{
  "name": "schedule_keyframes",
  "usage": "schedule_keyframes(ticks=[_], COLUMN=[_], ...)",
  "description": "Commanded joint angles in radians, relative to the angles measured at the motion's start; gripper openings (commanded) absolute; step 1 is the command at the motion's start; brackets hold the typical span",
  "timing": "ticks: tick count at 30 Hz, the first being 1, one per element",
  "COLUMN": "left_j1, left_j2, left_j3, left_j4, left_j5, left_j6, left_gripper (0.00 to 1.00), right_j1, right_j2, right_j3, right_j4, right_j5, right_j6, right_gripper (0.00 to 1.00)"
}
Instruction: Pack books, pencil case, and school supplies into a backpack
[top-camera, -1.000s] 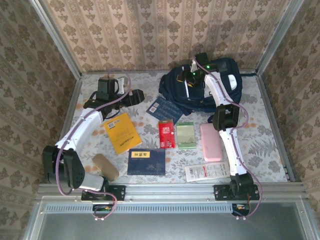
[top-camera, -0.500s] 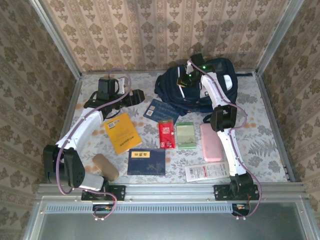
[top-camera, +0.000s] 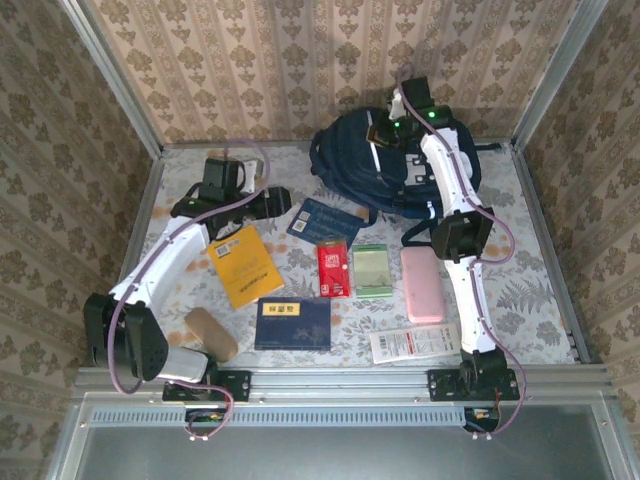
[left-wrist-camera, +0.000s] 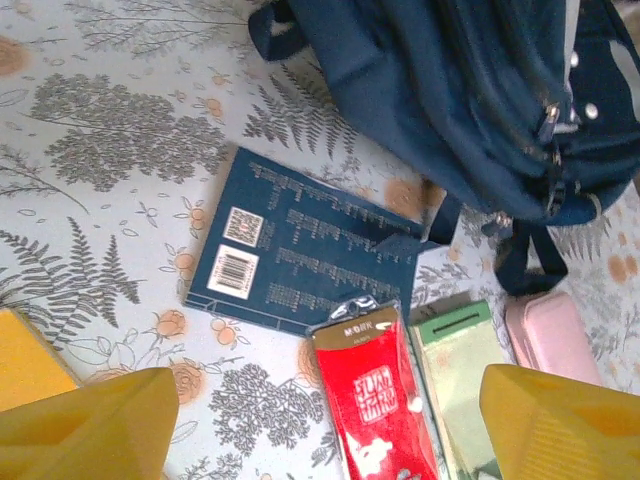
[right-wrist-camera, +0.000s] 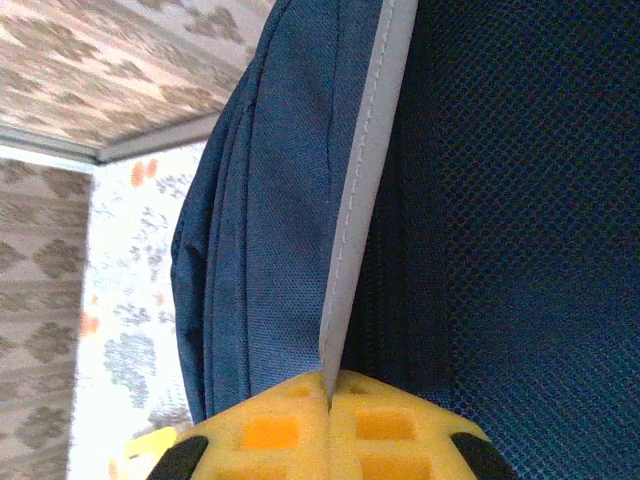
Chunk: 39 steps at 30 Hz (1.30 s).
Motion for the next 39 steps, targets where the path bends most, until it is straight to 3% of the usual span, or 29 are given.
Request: schedule_keyframes(ticks=[1, 2, 10, 16, 24, 29, 39], left_j1=[-0.064, -0.083, -0.276, -0.372, -0.391, -0.395, -0.424], left_j2=[-0.031, -0.026, 0.122, 0.274, 0.431, 0.490, 0.507], left_j3=[0.046, 0.048, 0.141, 0.212, 0.267, 0.280, 0.190], left_j4=[-0.057, -0.056, -0.036, 0.062, 0.163, 0.200, 0.297], left_j5=[-0.036, -0.039, -0.085, -0.194, -0.247, -0.206, -0.195], left_j6=[0.056, 0.061, 0.094, 0.102, 0.038, 0.030, 0.010], left_gripper=[0.78, 0.77, 0.72, 0.73, 0.72, 0.63, 0.56], right_j1=[-0.009, -0.010, -0.002, 0.047, 0.131, 0.159, 0.161], right_j2=[-0.054, -0.031, -0.061, -0.079, -0.081, -0.078, -0.078], right_j3=[0.194, 0.255, 0.256, 0.256, 0.255, 0.255, 0.256], right_j4=[-0.011, -0.028, -0.038, -0.140, -0.246, -0.210, -0.139], right_j5=[-0.084, -0.087, -0.089, 0.084, 0.261, 0.231, 0.191], right_j6=[0.107, 0.125, 0.256, 0.312, 0.458, 0.528, 0.624], right_gripper=[0.00, 0.00, 0.00, 0.00, 0.00, 0.00, 0.00])
